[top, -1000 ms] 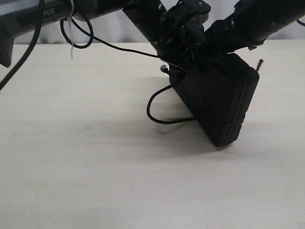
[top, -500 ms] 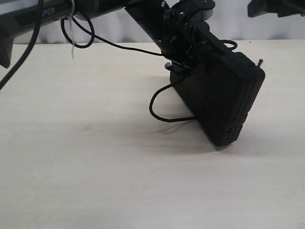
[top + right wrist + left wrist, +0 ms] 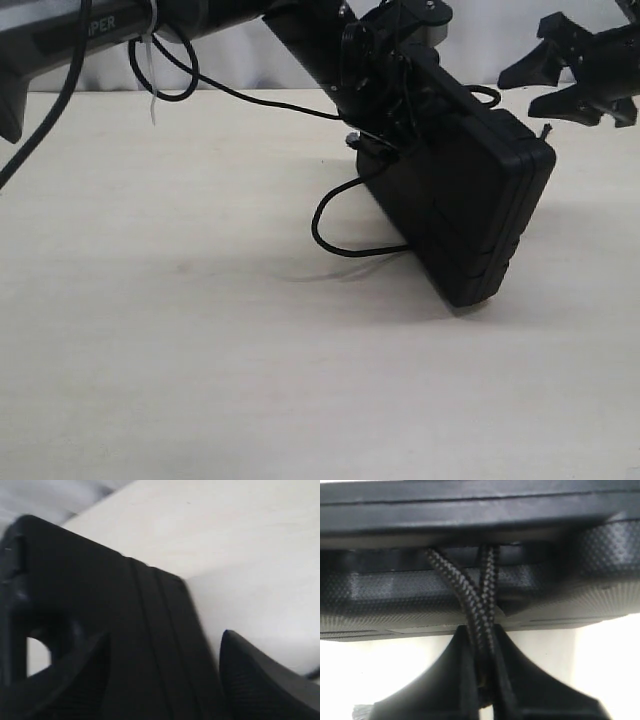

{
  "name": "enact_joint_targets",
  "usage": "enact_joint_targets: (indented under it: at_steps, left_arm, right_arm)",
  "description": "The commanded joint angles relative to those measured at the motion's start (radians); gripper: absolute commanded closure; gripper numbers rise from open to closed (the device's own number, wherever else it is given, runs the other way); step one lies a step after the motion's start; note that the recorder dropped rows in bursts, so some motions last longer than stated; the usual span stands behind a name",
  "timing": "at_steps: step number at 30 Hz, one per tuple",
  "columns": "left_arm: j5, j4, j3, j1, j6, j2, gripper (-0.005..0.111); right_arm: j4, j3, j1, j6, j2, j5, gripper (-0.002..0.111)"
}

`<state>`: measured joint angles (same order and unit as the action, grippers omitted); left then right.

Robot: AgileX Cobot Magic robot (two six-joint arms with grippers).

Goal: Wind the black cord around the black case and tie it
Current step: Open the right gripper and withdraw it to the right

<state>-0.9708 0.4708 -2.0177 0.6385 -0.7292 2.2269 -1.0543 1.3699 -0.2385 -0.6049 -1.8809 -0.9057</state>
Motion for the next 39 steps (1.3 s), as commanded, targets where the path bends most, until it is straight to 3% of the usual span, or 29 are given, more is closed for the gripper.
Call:
enact_joint_targets:
  at_steps: [1,7,18,26,29,34,39]
  left_arm:
    - [0.004,0.012,-0.009,0.002,-0.027,-0.011,0.107]
    - [0.027,0.012,-0.009,0.002,-0.032,-0.011,0.107]
    - [0.025,0.02,-0.009,0.002,-0.032,-0.011,0.107]
    - [0.009,0.008,-0.009,0.0,-0.023,-0.014,0.105]
    - [-0.036,-0.032,-0.009,-0.004,-0.023,-0.026,0.094]
    - [-0.052,-0.093,-0.009,-0.004,-0.006,-0.064,0.066]
    - [-0.01,-0.091,-0.009,-0.002,-0.002,-0.066,0.06]
  right_arm:
    - [-0.334,0.002,-0.025,-0.208,-0.091,-0.197,0.049]
    - [-0.301,0.002,-0.005,-0.217,-0.128,-0.217,0.051]
    - [-0.294,0.002,-0.003,-0.262,-0.119,-0.263,0.104]
    - [-0.301,0.002,-0.001,-0.29,-0.042,-0.262,0.104]
    - [-0.29,0.002,0.02,-0.292,0.0,-0.239,0.104]
    - [-0.207,0.002,0.083,-0.286,0.062,-0.16,0.104]
    - [-0.139,0.002,0.112,-0.244,0.095,-0.138,0.104]
